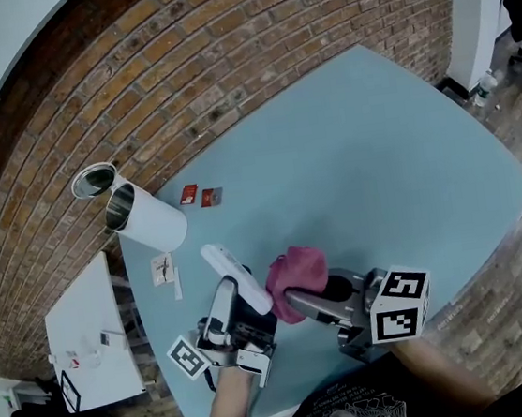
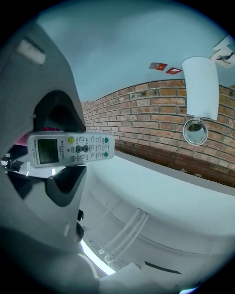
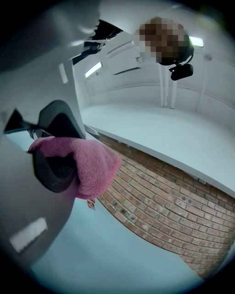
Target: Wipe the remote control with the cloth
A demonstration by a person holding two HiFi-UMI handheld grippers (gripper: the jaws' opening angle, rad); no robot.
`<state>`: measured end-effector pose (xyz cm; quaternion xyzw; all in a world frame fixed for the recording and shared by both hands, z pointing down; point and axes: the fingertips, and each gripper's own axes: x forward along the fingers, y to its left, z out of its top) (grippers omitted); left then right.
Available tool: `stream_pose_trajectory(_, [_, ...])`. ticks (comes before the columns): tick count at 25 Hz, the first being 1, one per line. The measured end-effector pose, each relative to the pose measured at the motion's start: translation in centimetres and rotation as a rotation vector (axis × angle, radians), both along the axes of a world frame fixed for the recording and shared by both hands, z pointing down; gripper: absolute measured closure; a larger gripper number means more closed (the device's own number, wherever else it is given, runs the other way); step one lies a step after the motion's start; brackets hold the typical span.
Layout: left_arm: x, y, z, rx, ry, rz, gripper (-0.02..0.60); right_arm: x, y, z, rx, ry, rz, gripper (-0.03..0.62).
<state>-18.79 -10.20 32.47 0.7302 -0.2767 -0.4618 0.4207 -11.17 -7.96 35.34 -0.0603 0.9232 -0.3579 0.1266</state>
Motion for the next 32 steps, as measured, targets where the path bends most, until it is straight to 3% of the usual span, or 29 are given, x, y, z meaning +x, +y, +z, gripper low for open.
stream_pose_trajectory(12, [-1.5,-1.0,2.6,-0.116,-0.153,-0.129,0.345,-0.1,0.4,-0.7,-0.036,-0.050,-0.020,0.528])
stream_pose_trajectory(21, [-0.4,-0.9,5.3,-0.204,-0.308,-0.095,0.345,0.1,0.1,-0.4,-0.077,-0.067,-0.013,0.528])
stream_pose_trajectory(25, [0.9,-0.3,7.6,-0.263,-0.451,-0.007,0.345,1.2,-0.8,0.5,-0.089,-0.049,0.029,0.528])
stream_pose_trajectory(29, [1.4,0.9,11.5,-0.325,-0.718,0.114,0.347,3.2,-2.7,1.5,-0.104,-0.028,0.105,0.529])
stream_pose_trajectory(32, [2.7,2.0,14.1,-0.357,-0.851,0.242,0.347,4.5,-3.7,2.3,-0.118,-0.011,0.152,0.530])
